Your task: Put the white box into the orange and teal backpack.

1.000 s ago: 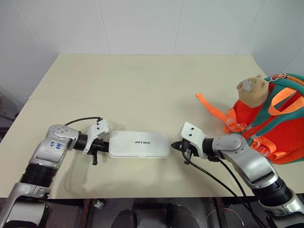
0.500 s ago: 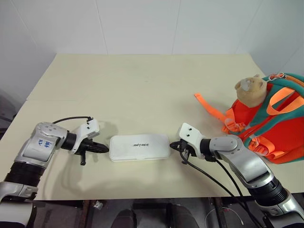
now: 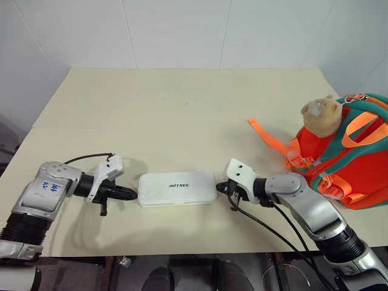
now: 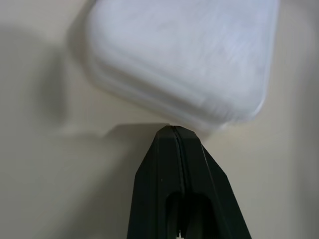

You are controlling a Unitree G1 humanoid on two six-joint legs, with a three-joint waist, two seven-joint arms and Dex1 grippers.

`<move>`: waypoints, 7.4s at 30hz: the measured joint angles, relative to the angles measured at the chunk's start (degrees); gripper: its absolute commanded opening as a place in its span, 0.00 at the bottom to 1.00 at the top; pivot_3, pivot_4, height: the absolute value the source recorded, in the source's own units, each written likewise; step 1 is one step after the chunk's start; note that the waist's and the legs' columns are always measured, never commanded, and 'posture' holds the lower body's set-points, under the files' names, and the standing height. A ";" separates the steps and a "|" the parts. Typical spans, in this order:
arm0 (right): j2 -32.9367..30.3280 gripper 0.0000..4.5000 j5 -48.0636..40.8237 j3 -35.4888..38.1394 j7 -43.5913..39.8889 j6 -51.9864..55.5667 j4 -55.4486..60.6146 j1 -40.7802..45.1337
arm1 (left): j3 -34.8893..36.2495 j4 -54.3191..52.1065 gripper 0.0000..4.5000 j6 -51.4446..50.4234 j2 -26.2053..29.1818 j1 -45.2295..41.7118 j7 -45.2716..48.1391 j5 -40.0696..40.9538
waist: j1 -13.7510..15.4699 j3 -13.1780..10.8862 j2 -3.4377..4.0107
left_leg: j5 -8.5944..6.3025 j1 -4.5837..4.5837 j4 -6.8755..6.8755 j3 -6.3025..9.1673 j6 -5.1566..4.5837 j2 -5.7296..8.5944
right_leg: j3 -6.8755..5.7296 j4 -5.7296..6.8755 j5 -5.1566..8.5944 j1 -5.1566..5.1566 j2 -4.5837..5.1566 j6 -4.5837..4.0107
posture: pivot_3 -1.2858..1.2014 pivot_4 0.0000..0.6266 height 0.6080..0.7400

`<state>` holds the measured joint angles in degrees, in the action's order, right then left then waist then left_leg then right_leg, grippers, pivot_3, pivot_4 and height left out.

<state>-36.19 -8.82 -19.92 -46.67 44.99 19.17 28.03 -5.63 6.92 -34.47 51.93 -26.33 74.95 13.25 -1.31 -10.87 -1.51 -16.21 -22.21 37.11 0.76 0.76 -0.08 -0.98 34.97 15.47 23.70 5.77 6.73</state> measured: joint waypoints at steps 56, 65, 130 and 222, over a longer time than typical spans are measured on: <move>-1.56 0.03 -0.29 0.42 -1.08 1.25 2.78 -0.19 | 6.17 -6.55 0.00 -5.33 4.61 4.32 -2.72 7.78 | -0.12 -0.01 0.01 | -0.04 0.01 0.00 0.04 0.00 -0.03 | 0.03 -0.03 0.01 0.04 -0.03 -0.01 | 0.52 0.24 1.00; -0.79 0.03 -0.23 0.24 -0.46 1.24 2.78 0.02 | 4.29 -3.73 0.00 -3.21 5.52 2.64 -2.83 5.78 | -0.05 -0.01 0.01 | -0.04 0.03 0.02 0.03 0.00 -0.01 | 0.04 -0.09 0.01 0.03 -0.03 -0.02 | 0.52 0.24 1.00; -5.81 1.00 -10.35 16.46 0.34 8.33 6.68 -3.38 | 13.59 4.14 1.00 -8.86 -1.26 -2.44 -11.90 8.36 | 1.10 0.00 0.00 | -0.07 0.08 0.06 -0.01 -0.03 -0.07 | 0.15 -0.07 0.03 0.02 -0.04 0.03 | 0.52 0.24 1.00; -0.18 1.00 3.47 5.16 7.47 -5.26 1.51 -6.08 | 12.51 10.64 0.34 -37.11 -12.62 -7.45 -14.74 27.81 | 1.21 0.00 -0.01 | -0.12 0.03 0.06 -0.03 0.04 0.12 | 0.09 -0.01 0.00 0.02 0.11 0.07 | 0.52 0.24 1.00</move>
<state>-36.37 -5.35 -14.76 -39.21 39.74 20.68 21.96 6.88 17.56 -71.58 39.30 -33.78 60.21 41.05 -0.10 -10.87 -1.51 -16.33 -22.17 37.17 0.74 0.80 0.05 -0.90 34.96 15.47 23.71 5.88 6.80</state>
